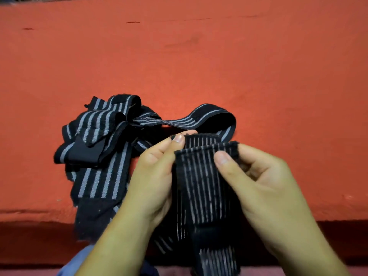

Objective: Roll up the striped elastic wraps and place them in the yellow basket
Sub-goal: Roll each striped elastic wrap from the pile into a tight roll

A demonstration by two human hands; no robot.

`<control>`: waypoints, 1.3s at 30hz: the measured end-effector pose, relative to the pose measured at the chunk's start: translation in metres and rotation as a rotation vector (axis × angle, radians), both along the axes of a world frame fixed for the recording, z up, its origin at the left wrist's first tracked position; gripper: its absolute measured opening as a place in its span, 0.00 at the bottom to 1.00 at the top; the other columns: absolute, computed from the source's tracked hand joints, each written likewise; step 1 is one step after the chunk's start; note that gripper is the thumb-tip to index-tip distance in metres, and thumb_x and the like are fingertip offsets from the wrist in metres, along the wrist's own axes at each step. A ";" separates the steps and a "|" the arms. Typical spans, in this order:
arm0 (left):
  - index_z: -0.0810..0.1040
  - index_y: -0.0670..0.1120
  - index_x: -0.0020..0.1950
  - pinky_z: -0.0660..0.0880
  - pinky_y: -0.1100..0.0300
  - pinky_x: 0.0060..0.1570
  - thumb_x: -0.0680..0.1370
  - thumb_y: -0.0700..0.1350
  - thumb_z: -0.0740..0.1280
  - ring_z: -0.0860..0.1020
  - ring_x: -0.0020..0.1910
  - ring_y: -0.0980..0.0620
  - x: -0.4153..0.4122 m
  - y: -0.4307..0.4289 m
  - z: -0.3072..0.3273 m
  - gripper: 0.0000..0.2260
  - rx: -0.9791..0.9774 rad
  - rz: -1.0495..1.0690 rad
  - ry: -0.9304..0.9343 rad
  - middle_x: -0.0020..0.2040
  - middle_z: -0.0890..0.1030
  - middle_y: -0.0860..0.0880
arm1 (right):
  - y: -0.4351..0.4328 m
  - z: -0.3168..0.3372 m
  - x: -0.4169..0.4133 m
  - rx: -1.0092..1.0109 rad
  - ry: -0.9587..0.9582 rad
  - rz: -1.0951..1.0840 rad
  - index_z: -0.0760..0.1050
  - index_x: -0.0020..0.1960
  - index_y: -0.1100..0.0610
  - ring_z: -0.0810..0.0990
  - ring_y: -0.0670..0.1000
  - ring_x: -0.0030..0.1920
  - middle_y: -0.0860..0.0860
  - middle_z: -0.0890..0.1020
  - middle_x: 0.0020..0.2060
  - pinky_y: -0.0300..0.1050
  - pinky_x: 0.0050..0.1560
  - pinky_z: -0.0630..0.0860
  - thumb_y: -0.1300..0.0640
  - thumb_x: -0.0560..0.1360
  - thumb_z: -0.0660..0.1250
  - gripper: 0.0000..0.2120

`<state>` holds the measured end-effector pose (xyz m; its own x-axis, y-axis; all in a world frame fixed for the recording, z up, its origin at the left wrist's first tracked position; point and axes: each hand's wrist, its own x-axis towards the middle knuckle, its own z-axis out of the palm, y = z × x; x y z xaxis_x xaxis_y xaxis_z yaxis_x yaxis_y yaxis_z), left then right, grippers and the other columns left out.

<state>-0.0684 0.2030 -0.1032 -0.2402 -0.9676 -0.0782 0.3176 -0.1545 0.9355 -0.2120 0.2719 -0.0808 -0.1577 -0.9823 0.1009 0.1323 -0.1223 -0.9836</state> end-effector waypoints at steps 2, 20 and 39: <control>0.85 0.42 0.58 0.83 0.59 0.48 0.79 0.49 0.65 0.87 0.50 0.48 0.000 -0.002 0.003 0.15 0.027 0.009 0.035 0.52 0.87 0.40 | -0.004 -0.005 -0.003 -0.004 0.001 -0.083 0.86 0.51 0.53 0.85 0.46 0.38 0.53 0.88 0.40 0.37 0.37 0.78 0.56 0.80 0.68 0.07; 0.87 0.46 0.56 0.81 0.58 0.58 0.77 0.49 0.64 0.85 0.58 0.48 -0.012 0.010 0.010 0.16 0.003 -0.067 0.176 0.58 0.86 0.43 | -0.014 -0.016 0.012 0.149 -0.453 -0.028 0.78 0.56 0.61 0.87 0.56 0.40 0.63 0.87 0.44 0.48 0.42 0.85 0.53 0.73 0.73 0.16; 0.87 0.45 0.59 0.77 0.52 0.67 0.78 0.51 0.65 0.82 0.64 0.45 -0.009 0.008 0.005 0.17 0.047 -0.148 0.259 0.62 0.84 0.40 | -0.014 -0.016 0.007 0.120 -0.374 -0.123 0.79 0.50 0.56 0.86 0.55 0.37 0.62 0.87 0.40 0.45 0.37 0.82 0.52 0.73 0.73 0.10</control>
<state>-0.0771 0.2109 -0.0978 -0.3961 -0.9173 -0.0397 0.5157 -0.2581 0.8170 -0.2054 0.2580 -0.0967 -0.2792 -0.9550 -0.0999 0.4753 -0.0471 -0.8786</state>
